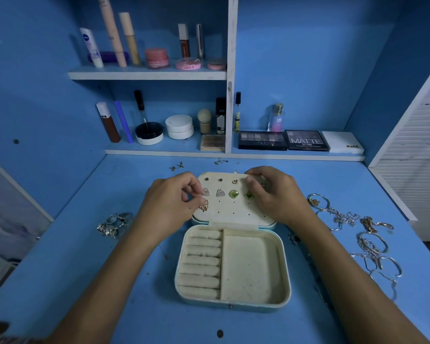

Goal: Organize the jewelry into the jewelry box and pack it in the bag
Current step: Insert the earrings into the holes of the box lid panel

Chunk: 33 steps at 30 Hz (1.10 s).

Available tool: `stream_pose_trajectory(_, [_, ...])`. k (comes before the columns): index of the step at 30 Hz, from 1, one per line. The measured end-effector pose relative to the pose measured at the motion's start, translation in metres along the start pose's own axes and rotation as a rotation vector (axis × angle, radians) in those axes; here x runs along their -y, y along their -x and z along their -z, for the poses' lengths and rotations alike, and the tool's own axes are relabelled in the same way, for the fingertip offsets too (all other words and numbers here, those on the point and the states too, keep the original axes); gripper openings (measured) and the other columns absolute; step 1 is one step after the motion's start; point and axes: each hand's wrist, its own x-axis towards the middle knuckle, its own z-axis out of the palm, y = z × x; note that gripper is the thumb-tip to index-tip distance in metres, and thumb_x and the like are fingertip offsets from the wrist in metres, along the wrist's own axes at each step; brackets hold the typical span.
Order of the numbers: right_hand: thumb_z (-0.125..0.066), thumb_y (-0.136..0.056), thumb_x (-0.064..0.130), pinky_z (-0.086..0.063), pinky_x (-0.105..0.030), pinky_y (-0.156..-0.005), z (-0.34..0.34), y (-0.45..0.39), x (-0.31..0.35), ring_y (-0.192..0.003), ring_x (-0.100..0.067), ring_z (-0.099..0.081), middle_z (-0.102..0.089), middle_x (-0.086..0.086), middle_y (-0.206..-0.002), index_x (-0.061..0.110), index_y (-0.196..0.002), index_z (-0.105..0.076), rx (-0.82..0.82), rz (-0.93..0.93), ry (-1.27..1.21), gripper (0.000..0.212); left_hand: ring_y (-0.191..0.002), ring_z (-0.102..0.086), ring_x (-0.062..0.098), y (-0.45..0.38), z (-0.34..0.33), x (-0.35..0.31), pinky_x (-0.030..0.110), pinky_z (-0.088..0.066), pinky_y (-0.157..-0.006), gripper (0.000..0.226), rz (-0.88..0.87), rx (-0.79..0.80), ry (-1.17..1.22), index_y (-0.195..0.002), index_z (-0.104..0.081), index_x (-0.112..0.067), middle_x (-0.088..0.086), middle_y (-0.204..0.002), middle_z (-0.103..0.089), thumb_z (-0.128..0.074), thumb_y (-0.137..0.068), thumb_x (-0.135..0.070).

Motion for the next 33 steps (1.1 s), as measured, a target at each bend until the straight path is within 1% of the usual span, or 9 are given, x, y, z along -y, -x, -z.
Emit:
stream_pose_trajectory(2, [-0.058,-0.098,0.036,-0.042,-0.021,-0.082,0.000,0.000,0.000,-0.096,-0.009,-0.058,-0.068,0.007,-0.108,0.020,-0.115,-0.068,0.008,0.003,0.011,0.025,-0.071,-0.061,0.006,0.002,-0.002,0.001,0.018,-0.049,-0.069,0.021,-0.012,-0.035,0.017,-0.075,-0.062,-0.028,-0.015,-0.072,-0.067,-0.082,-0.078,-0.020])
stream_pose_trajectory(5, [-0.057,-0.098,0.037,-0.040,-0.020,-0.080,0.001,0.000,0.000,-0.095,-0.007,-0.057,-0.067,0.008,-0.107,0.021,-0.116,-0.068,0.015,-0.001,0.018,0.027,-0.081,-0.062,-0.001,0.007,-0.005,0.003,0.006,-0.045,-0.069,0.015,-0.028,-0.076,0.050,-0.081,-0.065,-0.024,-0.016,-0.075,-0.068,-0.080,-0.081,-0.019])
stream_pose_trajectory(9, [-0.057,-0.098,0.036,-0.039,-0.014,-0.074,0.001,0.001,0.000,-0.093,-0.008,-0.056,-0.067,0.009,-0.105,0.021,-0.115,-0.068,-0.001,0.009,0.020,0.025,-0.086,-0.063,-0.005,0.015,-0.007,0.005,0.003,-0.041,-0.068,0.010,-0.007,-0.123,0.123,-0.085,-0.066,-0.023,-0.019,-0.082,-0.070,-0.073,-0.087,-0.017])
stream_pose_trajectory(16, [-0.060,-0.096,0.034,-0.045,-0.025,-0.076,0.005,0.004,0.006,-0.083,-0.008,-0.059,-0.064,0.016,-0.095,0.023,-0.114,-0.069,-0.057,0.039,-0.040,0.023,-0.092,-0.062,-0.006,0.041,-0.010,-0.006,0.008,-0.045,-0.067,0.012,0.079,-0.205,0.278,-0.091,-0.063,-0.030,-0.020,-0.090,-0.069,-0.067,-0.093,-0.019])
stream_pose_trajectory(18, [-0.061,-0.096,0.033,-0.046,-0.020,-0.076,0.008,0.006,0.010,-0.080,-0.002,-0.059,-0.064,0.018,-0.098,0.024,-0.113,-0.069,-0.083,0.068,-0.044,0.021,-0.092,-0.064,-0.003,0.049,-0.011,-0.011,0.013,-0.048,-0.071,0.015,0.127,-0.222,0.363,-0.094,-0.063,-0.031,-0.023,-0.091,-0.069,-0.065,-0.094,-0.016])
stream_pose_trajectory(21, [-0.065,-0.095,0.029,-0.040,-0.005,-0.070,0.016,0.011,0.016,-0.075,0.005,-0.056,-0.061,0.030,-0.089,0.022,-0.110,-0.071,-0.124,0.129,-0.045,0.018,-0.098,-0.066,-0.001,0.060,-0.014,-0.020,0.031,-0.055,-0.082,0.016,0.226,-0.230,0.531,-0.106,-0.062,-0.028,-0.026,-0.099,-0.070,-0.059,-0.095,-0.016])
stream_pose_trajectory(24, [-0.066,-0.094,0.026,-0.037,-0.003,-0.065,0.022,0.014,0.020,-0.067,0.005,-0.055,-0.059,0.037,-0.076,0.021,-0.107,-0.072,-0.115,0.148,-0.059,0.016,-0.100,-0.068,0.003,0.066,-0.018,-0.027,0.026,-0.057,-0.076,0.024,0.293,-0.209,0.705,-0.115,-0.055,-0.031,-0.015,-0.106,-0.073,-0.055,-0.099,-0.014])
stream_pose_trajectory(28, [-0.065,-0.095,0.026,-0.038,-0.003,-0.066,0.024,0.015,0.021,-0.070,0.004,-0.056,-0.061,0.032,-0.090,0.021,-0.109,-0.072,-0.106,0.156,-0.061,0.017,-0.103,-0.068,0.000,0.070,-0.020,-0.032,0.021,-0.056,-0.078,0.027,0.341,-0.177,0.772,-0.119,-0.051,-0.031,-0.010,-0.109,-0.074,-0.052,-0.100,-0.012])
stream_pose_trajectory(33, [-0.064,-0.095,0.029,-0.040,-0.004,-0.068,0.025,0.015,0.022,-0.079,0.002,-0.058,-0.064,0.029,-0.096,0.024,-0.110,-0.072,-0.094,0.148,-0.063,0.018,-0.101,-0.067,-0.004,0.076,-0.020,-0.037,0.032,-0.053,-0.096,0.030,0.350,-0.168,0.751,-0.124,-0.050,-0.033,-0.017,-0.112,-0.072,-0.054,-0.098,-0.019])
